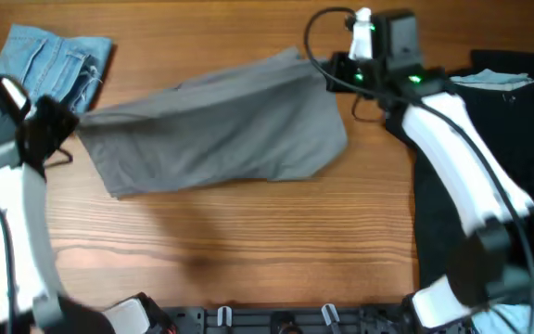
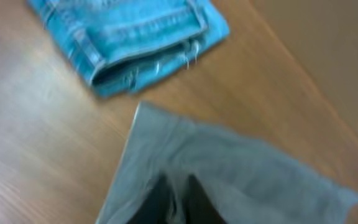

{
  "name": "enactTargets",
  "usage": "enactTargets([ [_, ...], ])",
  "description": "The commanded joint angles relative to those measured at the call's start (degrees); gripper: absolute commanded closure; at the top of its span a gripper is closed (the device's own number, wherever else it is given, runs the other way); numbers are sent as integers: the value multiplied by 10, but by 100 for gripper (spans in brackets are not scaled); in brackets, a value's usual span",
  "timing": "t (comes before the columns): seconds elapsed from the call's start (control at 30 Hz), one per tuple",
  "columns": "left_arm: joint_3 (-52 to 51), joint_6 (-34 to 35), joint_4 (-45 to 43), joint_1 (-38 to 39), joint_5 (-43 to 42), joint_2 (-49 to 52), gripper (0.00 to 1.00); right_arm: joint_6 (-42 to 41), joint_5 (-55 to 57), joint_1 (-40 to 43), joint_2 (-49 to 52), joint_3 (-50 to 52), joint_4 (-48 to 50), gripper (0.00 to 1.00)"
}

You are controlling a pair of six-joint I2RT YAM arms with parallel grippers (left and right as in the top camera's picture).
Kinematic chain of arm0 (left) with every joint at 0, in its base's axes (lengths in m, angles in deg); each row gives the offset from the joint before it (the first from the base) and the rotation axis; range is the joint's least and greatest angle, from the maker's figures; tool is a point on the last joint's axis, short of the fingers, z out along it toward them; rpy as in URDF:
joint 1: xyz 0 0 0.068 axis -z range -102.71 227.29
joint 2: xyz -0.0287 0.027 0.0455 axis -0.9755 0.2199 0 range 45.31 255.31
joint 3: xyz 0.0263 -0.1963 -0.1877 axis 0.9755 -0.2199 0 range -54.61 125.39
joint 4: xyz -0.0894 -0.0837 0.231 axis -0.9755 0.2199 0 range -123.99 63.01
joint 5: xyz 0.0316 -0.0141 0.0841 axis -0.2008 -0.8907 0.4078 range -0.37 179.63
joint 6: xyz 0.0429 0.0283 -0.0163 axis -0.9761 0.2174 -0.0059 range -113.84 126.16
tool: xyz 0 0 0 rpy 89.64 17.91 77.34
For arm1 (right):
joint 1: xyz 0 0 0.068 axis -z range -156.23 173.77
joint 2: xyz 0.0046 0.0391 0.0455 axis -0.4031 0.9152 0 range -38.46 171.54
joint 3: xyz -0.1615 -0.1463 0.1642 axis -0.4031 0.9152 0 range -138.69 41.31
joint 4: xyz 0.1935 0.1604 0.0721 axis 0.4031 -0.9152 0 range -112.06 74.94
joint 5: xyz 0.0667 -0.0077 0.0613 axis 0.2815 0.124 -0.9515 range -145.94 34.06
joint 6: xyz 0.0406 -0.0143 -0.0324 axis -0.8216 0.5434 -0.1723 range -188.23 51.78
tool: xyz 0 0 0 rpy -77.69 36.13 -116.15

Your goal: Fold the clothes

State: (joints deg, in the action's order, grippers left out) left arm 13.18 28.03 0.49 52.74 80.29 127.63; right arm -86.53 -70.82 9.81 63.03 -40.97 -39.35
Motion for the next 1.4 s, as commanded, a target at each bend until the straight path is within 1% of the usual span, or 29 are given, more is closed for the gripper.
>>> enactTargets([
  [0.0, 7, -4, -81, 25, 23, 111, 29, 48, 30, 14, 89, -9, 82, 15],
  [0.03, 7, -4, -83, 28, 23, 137, 18, 52, 30, 19, 102, -9, 86, 11],
  [0.07, 7, -4, -73, 29, 23, 153, 0, 49, 30, 25, 106, -9, 77, 9],
  [0.13, 7, -8, -27, 27, 24, 171, 0, 49, 17, 42, 102, -9, 18, 8],
  [0.17, 7, -24, 0, 25, 24, 172, 0, 51, 1, 52, 100, -9, -21, 5],
  [0.23, 7, -37, 40, 25, 25, 167, 0, 68, -66, 68, 99, -9, -78, 4],
  [0.27, 7, -37, 61, 25, 25, 167, 0, 92, -112, 73, 103, -7, -116, 4],
  [0.3, 7, -37, 78, 25, 25, 167, 0, 109, -123, 73, 105, -6, -142, 4],
  [0.37, 7, -37, 118, 25, 25, 168, 0, 131, -96, 73, 115, -5, -192, 4],
  [0.43, 7, -39, 139, 25, 25, 169, 0, 137, -92, 66, 128, 3, -202, 4],
  [0.5, 7, -71, 156, 26, 21, 169, 0, 140, -106, 58, 146, 20, -205, 4],
  [0.53, 7, -82, 165, 26, 18, 169, 0, 141, -119, 48, 160, 31, -205, 6],
  [0.57, 7, -87, 173, 26, 14, 169, 0, 140, -122, 42, 169, 36, -205, 13],
  [0.67, 7, -135, 182, 26, -34, 169, 7, 135, -114, 32, 186, 57, -199, 64],
  [0.7, 7, -146, 181, 26, -48, 169, 10, 113, -90, 32, 186, 62, -202, 86],
  [0.73, 7, -147, 181, 26, -52, 169, 10, 74, -46, 33, 186, 62, -212, 96],
  [0.77, 7, -147, 181, 26, -52, 169, 11, 7, 40, 34, 186, 62, -235, 96],
  [0.83, 7, -148, 181, 26, -52, 169, 11, -94, 167, 39, 185, 62, -299, 96],
  [0.9, 7, -157, 184, 26, -52, 169, 10, -104, 208, 43, 182, 62, -337, 96],
  [0.97, 7, -157, 183, 26, -53, 169, 6, -100, 221, 51, 174, 62, -358, 96],
  [1.0, 7, -158, 181, 27, -56, 169, 4, -71, 206, 54, 169, 62, -358, 96],
  [1.03, 7, -170, 178, 28, -70, 170, 2, -41, 193, 54, 162, 62, -357, 84],
  [1.07, 7, -195, 174, 31, -97, 171, 2, -26, 187, 54, 154, 61, -358, 68],
  [1.1, 7, -217, 165, 39, -118, 175, 3, -10, 185, 55, 137, 60, -363, 59],
  [1.13, 7, -222, 157, 45, -121, 179, 3, -10, 185, 55, 122, 60, -365, 57],
  [1.23, 7, -263, 121, 70, -120, 199, 3, -12, 181, 55, 57, 56, -364, 43],
  [1.27, 7, -273, 98, 83, -120, 218, 2, -3, 153, 55, 13, 56, -352, 35],
  [1.37, 7, -274, 66, 97, -118, 261, 0, 84, 33, 55, -51, 56, -311, 21],
])
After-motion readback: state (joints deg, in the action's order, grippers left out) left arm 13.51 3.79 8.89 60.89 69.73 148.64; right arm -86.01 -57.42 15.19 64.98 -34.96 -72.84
